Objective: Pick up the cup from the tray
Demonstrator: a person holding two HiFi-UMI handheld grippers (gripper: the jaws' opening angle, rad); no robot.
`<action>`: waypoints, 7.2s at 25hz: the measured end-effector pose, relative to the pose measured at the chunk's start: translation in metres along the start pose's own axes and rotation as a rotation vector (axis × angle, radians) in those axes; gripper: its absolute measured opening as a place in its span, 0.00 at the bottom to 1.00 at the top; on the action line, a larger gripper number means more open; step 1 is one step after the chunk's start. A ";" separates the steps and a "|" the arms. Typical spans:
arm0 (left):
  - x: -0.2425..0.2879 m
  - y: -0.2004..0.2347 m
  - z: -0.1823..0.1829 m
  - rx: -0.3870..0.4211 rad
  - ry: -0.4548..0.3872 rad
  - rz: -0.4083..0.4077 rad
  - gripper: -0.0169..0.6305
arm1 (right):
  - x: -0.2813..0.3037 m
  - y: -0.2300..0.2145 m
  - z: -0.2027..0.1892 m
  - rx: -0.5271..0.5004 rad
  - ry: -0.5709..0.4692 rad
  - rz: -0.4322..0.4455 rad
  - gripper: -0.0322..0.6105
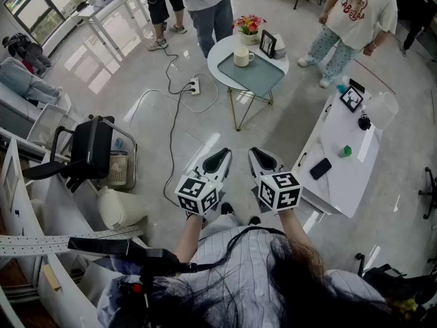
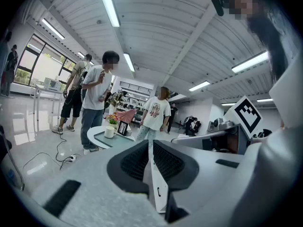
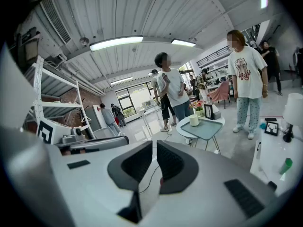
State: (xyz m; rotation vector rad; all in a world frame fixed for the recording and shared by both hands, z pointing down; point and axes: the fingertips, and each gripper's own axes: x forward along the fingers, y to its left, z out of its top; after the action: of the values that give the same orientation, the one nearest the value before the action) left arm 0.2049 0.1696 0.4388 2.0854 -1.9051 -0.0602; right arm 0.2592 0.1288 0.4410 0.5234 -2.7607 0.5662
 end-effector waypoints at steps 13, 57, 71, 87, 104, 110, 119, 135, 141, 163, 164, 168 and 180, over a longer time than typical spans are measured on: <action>0.002 0.022 0.005 0.028 0.022 -0.026 0.05 | 0.028 0.011 0.005 -0.006 -0.009 -0.005 0.12; 0.145 0.197 0.058 -0.031 0.036 -0.054 0.05 | 0.237 -0.081 0.079 0.012 0.084 -0.044 0.12; 0.256 0.235 0.094 -0.009 0.058 -0.107 0.05 | 0.297 -0.164 0.114 0.056 0.091 -0.087 0.12; 0.325 0.293 0.108 0.059 0.134 -0.245 0.05 | 0.364 -0.204 0.129 0.120 0.077 -0.186 0.13; 0.397 0.369 0.112 0.102 0.258 -0.477 0.05 | 0.455 -0.249 0.115 0.213 0.138 -0.370 0.13; 0.420 0.385 0.104 0.108 0.309 -0.539 0.05 | 0.475 -0.274 0.099 0.277 0.151 -0.448 0.14; 0.452 0.388 0.100 0.136 0.347 -0.615 0.05 | 0.502 -0.303 0.079 0.233 0.189 -0.507 0.48; 0.468 0.402 0.077 0.128 0.437 -0.643 0.05 | 0.535 -0.347 0.042 0.155 0.214 -0.651 0.61; 0.467 0.402 0.073 0.135 0.467 -0.669 0.05 | 0.542 -0.350 0.047 0.146 0.156 -0.643 0.64; 0.447 0.422 0.051 0.126 0.532 -0.658 0.05 | 0.561 -0.361 0.056 0.035 0.214 -0.665 0.69; 0.447 0.423 0.052 0.128 0.532 -0.656 0.05 | 0.562 -0.359 0.056 0.027 0.219 -0.651 0.69; 0.444 0.428 0.055 0.138 0.526 -0.650 0.05 | 0.565 -0.350 0.058 0.000 0.222 -0.609 0.69; 0.427 0.421 0.049 0.125 0.521 -0.666 0.05 | 0.530 -0.336 0.106 0.046 0.063 -0.629 0.69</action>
State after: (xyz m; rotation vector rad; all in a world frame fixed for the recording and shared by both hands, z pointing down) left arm -0.1649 -0.2841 0.5775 2.4189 -0.8994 0.4178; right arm -0.1023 -0.3581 0.6321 1.2849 -2.3329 0.4730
